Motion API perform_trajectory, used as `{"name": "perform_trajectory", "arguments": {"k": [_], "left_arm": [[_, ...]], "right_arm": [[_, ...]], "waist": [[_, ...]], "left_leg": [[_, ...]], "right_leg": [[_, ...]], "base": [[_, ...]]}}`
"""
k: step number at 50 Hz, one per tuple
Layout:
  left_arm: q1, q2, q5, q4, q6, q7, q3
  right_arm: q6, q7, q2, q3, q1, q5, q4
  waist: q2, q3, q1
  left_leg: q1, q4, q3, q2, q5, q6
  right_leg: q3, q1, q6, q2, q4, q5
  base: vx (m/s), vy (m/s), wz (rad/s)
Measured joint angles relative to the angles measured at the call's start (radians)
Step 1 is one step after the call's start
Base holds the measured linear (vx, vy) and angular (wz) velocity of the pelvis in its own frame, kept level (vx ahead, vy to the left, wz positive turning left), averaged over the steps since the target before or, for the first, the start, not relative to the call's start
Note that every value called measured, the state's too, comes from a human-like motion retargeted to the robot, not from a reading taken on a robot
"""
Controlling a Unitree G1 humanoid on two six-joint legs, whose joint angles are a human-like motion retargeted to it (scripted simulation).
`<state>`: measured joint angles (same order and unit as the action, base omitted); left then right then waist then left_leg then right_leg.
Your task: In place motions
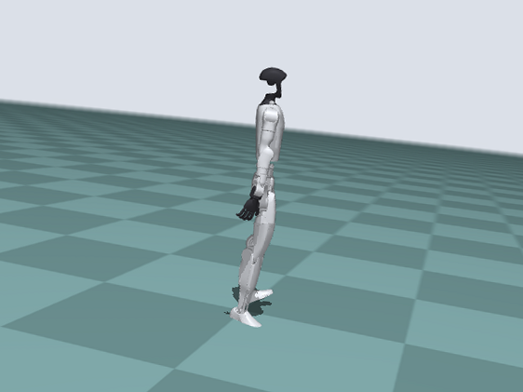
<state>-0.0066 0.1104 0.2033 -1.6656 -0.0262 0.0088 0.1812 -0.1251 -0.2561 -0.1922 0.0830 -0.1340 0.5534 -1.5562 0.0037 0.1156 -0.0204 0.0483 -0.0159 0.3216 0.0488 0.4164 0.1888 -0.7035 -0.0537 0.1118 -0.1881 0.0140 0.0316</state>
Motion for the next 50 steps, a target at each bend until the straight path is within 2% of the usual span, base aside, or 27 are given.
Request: {"name": "perform_trajectory", "arguments": {"k": [20,32,37,44,50], "left_arm": [[-0.047,-0.013,-0.023,0.068,-0.005,-0.068,-0.014],[-0.023,-0.009,-0.006,0.084,-0.006,-0.08,-0.003],[-0.014,0.005,0.0,0.084,-0.01,-0.079,0.013],[-0.025,0.019,0.001,0.092,-0.011,-0.075,0.033],[-0.015,0.032,0.02,0.087,-0.009,-0.063,0.032]], "right_arm": [[-0.011,-0.021,0.002,0.004,0.01,-0.02,-0.005],[-0.013,-0.013,0.005,0.019,-0.001,-0.048,-0.024],[-0.01,-0.006,0.001,0.024,-0.002,-0.056,-0.029],[-0.006,0.004,-0.01,0.039,-0.008,-0.08,-0.062],[-0.022,0.012,-0.027,0.044,-0.019,-0.083,-0.115]], "waist": [[0.032,0.019,0.122],[0.032,0.016,0.102],[0.03,0.005,0.077],[0.015,-0.022,0.026],[-0.004,-0.003,-0.062]], "left_leg": [[-0.06,0.023,0.143,0.05,0.037,0.007],[-0.049,0.02,0.131,0.041,0.043,0.0],[-0.016,0.005,0.077,0.027,0.035,-0.013],[0.063,-0.032,-0.065,-0.018,0.002,-0.027],[0.158,-0.046,-0.201,-0.079,-0.057,-0.008]], "right_leg": [[0.17,0.087,-0.011,0.029,-0.023,0.033],[0.163,0.083,-0.006,0.021,-0.02,0.034],[0.106,0.052,0.002,0.01,-0.012,0.02],[-0.083,-0.052,0.027,-0.013,0.006,-0.024],[-0.238,-0.12,0.06,-0.026,-0.007,-0.074]], "base": [[0.01,-0.18,-0.44],[0.01,0.04,0.07],[-0.02,0.16,0.58],[-0.08,0.25,1.39],[-0.11,0.34,1.96]]}}
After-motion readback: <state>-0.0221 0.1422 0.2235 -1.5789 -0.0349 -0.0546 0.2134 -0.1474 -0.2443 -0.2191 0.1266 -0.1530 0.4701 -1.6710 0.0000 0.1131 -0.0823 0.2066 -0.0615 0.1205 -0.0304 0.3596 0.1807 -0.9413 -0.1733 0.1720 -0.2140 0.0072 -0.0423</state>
